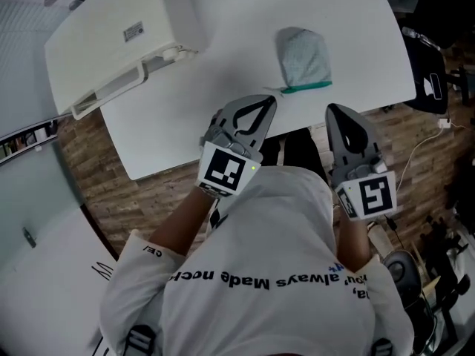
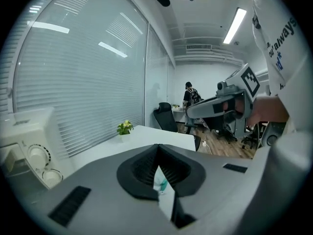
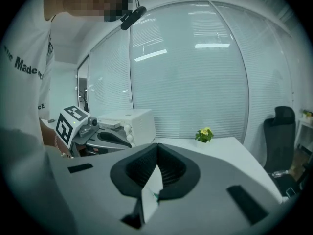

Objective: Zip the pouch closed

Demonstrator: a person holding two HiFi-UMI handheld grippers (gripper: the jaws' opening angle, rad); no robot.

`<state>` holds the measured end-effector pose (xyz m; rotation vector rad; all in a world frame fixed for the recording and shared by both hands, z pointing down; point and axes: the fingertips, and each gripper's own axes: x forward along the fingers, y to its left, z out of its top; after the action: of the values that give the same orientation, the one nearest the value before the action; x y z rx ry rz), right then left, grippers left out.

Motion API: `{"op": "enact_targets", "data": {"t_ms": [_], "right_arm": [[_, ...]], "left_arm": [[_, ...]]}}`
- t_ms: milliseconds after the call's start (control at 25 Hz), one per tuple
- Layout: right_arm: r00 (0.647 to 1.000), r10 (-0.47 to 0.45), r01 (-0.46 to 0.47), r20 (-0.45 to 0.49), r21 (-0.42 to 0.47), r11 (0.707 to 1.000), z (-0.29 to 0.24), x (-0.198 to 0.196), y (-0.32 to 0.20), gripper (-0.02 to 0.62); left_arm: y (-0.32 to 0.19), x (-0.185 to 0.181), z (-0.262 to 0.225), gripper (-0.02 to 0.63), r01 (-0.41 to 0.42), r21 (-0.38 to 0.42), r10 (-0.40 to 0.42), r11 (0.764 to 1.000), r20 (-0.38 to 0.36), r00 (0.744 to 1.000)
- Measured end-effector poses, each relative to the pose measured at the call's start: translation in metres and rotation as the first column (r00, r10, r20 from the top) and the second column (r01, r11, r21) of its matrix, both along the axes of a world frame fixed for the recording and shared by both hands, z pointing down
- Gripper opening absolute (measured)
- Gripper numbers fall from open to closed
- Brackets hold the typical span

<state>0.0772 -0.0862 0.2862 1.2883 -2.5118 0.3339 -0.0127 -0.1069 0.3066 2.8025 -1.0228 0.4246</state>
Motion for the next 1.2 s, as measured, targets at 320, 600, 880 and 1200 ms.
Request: {"op": "enact_targets", "data": {"t_ms": [320,600,880,1200], "right_arm": [[0.995,-0.074,0.065,-0.062,-0.137,0.988,0.076,-0.019,0.003,0.009],[0.986,-0.121,0.090,-0.113,-0.250,0.964,0.133,-0.030,0.002,0.038],[0.974,-0.168,0.113,-0.153,-0.316,0.942,0.179,-0.040,-0.005,0.057],[0.959,-0.233,0.154,-0.161,-0.393,0.907,0.226,-0.054,0.002,0.078]], "left_arm": [[0.006,0.003,0.067,0.020,-0.058,-0.094,0.068,0.994,0.103,0.992],[0.002,0.009,0.119,0.020,-0.095,-0.161,0.129,0.982,0.211,0.969],[0.004,0.016,0.158,0.018,-0.134,-0.178,0.183,0.975,0.292,0.939],[0.002,0.029,0.187,0.018,-0.182,-0.174,0.237,0.968,0.379,0.895]]}}
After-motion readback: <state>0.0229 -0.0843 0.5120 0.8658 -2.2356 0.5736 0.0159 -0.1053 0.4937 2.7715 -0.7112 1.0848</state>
